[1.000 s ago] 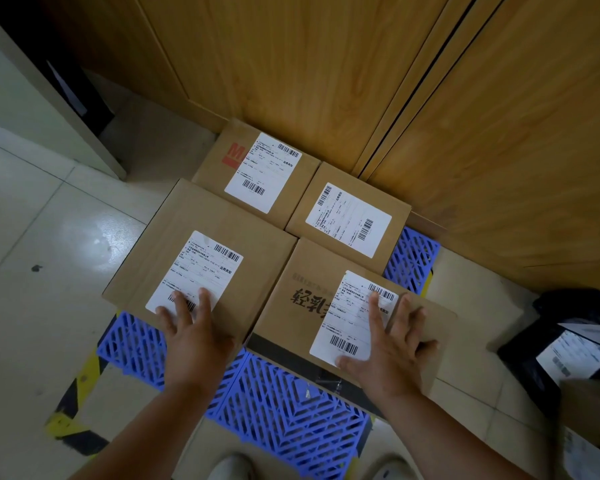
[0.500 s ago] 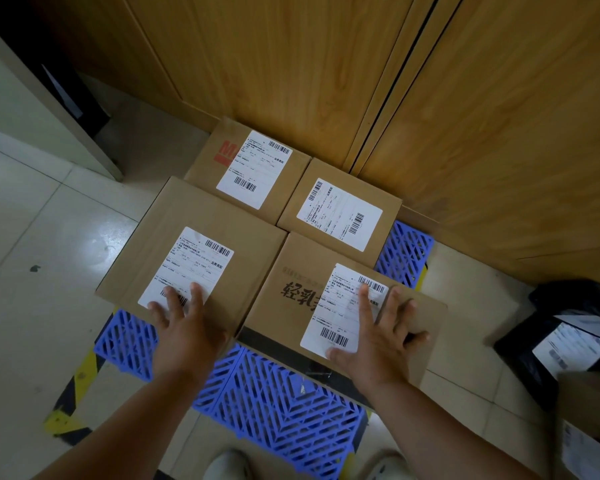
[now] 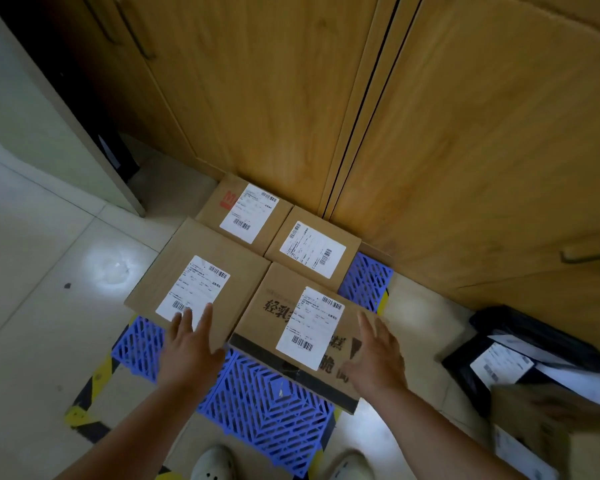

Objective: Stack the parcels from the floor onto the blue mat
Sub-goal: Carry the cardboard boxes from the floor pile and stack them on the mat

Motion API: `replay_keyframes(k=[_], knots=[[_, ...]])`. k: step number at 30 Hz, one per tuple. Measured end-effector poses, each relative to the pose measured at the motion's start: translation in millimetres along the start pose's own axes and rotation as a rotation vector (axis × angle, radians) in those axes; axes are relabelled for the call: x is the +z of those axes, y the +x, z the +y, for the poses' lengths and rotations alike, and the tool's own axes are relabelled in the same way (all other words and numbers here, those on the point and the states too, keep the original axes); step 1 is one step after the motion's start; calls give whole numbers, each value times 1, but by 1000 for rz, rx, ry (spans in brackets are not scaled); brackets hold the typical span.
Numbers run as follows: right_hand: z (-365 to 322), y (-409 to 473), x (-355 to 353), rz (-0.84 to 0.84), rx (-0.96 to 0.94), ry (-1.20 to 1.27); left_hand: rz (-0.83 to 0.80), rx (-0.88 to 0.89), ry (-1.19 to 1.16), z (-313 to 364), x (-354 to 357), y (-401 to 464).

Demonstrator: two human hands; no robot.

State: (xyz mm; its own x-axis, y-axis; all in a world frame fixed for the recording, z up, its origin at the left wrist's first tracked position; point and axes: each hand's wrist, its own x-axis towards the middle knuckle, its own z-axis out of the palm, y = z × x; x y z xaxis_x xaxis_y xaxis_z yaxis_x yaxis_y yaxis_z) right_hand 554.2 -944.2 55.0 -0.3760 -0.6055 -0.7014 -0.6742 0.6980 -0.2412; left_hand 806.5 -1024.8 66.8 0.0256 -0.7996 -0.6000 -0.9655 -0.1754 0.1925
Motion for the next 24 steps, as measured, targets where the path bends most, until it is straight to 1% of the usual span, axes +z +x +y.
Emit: replay_keyframes(k=[3,5,7,12,16,20,24], knots=[[21,-14,-19,-31,139,272,3,0,-50,19,-15,-19],[40,-19,-22,-62,191,341,4,3,-84,26,-15,-24],[57,-17,-16,-94,230,376,-30,16,-77,27,-4,-22],[83,-1,28,-160,329,537,-124,14,-8,13,42,2],[87,14,70,-171,342,653,-161,41,37,-3,77,21],[88,25,101,-99,311,662,-130,105,81,-10,102,39],[86,31,113,-44,282,623,-107,143,109,-14,113,53]])
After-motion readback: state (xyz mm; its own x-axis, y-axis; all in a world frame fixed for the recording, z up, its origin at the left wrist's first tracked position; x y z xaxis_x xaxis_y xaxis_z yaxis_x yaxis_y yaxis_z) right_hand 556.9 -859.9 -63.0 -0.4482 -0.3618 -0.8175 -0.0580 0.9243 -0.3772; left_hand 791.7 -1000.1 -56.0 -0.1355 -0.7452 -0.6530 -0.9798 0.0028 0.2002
